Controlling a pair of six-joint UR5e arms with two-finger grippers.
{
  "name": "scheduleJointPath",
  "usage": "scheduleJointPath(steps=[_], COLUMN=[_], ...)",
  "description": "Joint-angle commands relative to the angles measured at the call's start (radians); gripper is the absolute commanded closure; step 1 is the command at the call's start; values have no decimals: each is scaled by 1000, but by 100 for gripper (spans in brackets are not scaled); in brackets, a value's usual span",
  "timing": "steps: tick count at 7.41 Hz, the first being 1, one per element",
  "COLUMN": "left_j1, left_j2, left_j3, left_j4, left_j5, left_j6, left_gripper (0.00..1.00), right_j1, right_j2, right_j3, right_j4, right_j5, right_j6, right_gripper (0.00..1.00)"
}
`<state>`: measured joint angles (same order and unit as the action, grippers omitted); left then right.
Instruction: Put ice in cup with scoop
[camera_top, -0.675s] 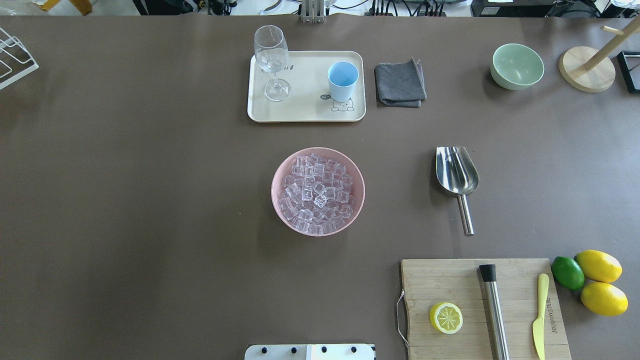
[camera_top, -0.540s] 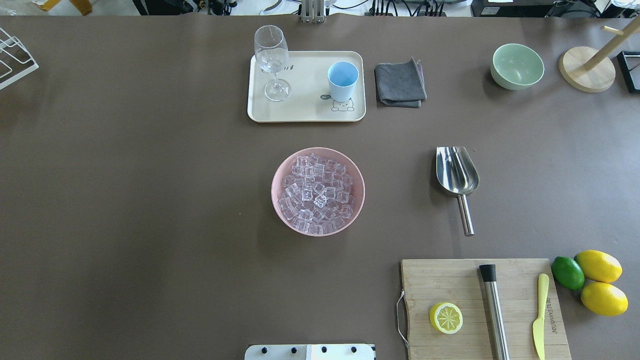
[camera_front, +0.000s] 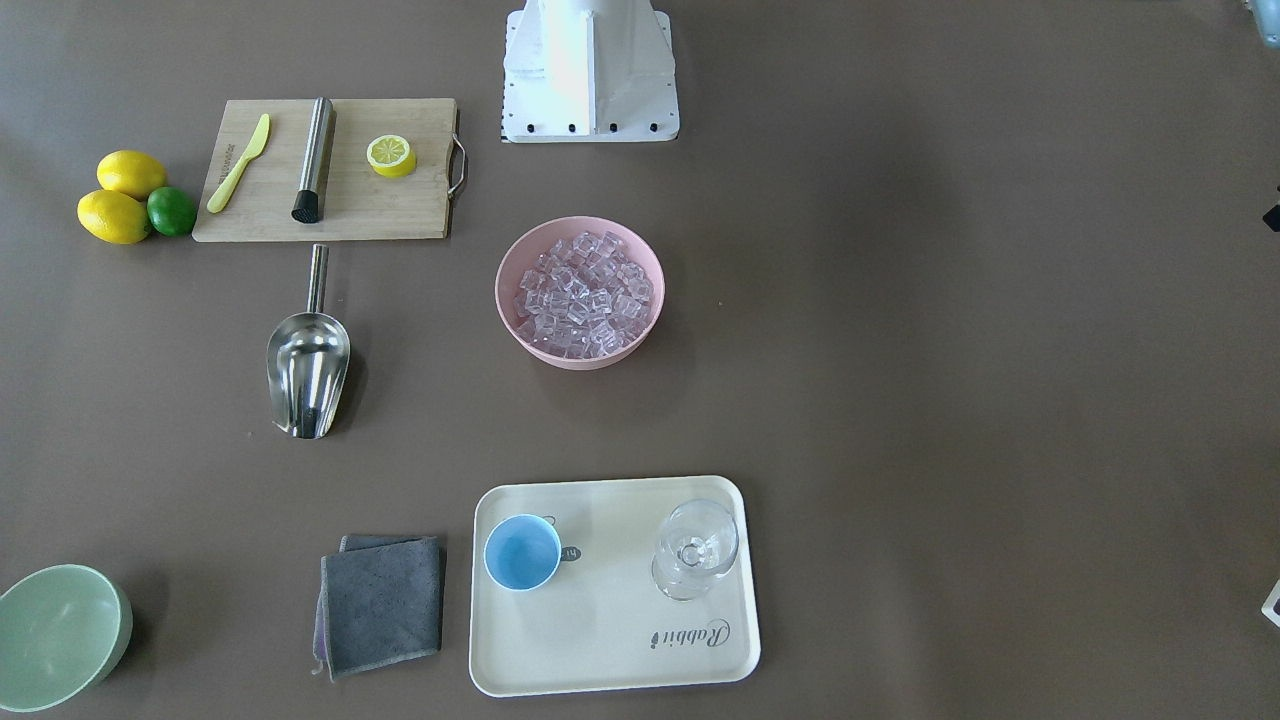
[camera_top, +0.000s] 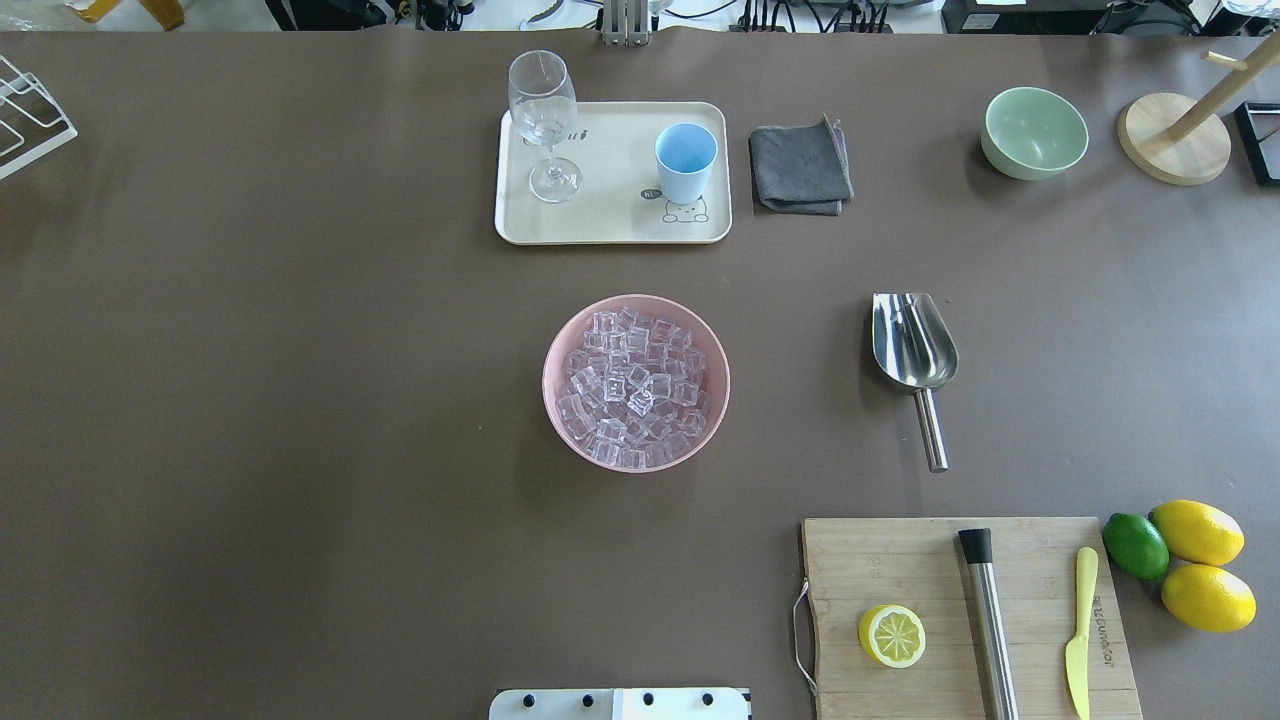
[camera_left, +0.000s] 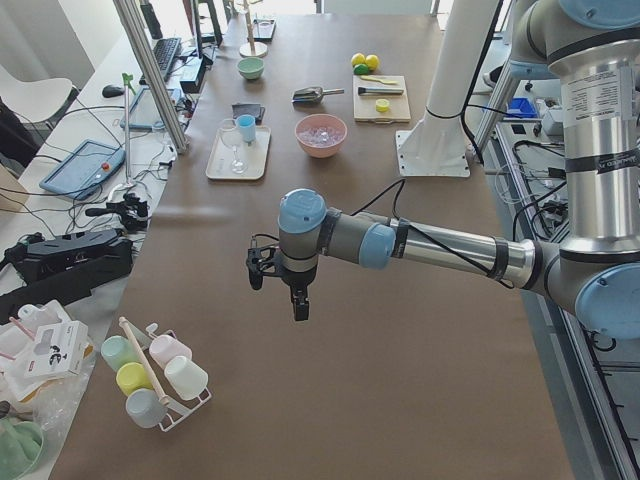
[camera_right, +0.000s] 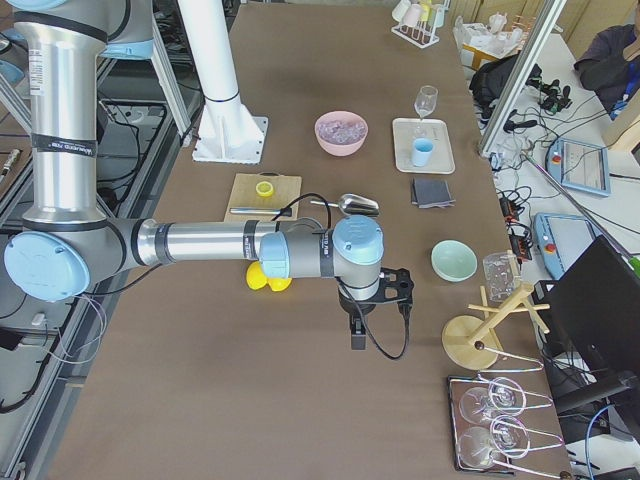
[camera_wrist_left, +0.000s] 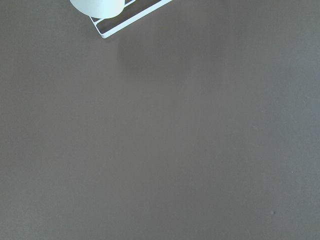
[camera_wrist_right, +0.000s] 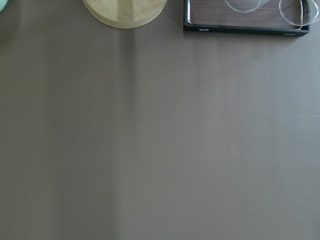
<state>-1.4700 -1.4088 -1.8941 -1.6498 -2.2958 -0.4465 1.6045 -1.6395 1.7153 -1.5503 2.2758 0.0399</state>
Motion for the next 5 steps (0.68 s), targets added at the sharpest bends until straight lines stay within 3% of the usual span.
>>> scheduleJointPath(steps=[1,5], left_j1=[5,10], left_j2=[-1,-1], left_j3=[0,-3], left_j4=[5,5], left_j5=[7,9], left_j6=[0,0], left_gripper=[1,1], right_j1=[0,0], right_j2=[0,10], right_j3=[0,4], right_j4=[1,2], right_j5=[-1,-1], right_j6=[-5,-2], right_gripper=[1,1])
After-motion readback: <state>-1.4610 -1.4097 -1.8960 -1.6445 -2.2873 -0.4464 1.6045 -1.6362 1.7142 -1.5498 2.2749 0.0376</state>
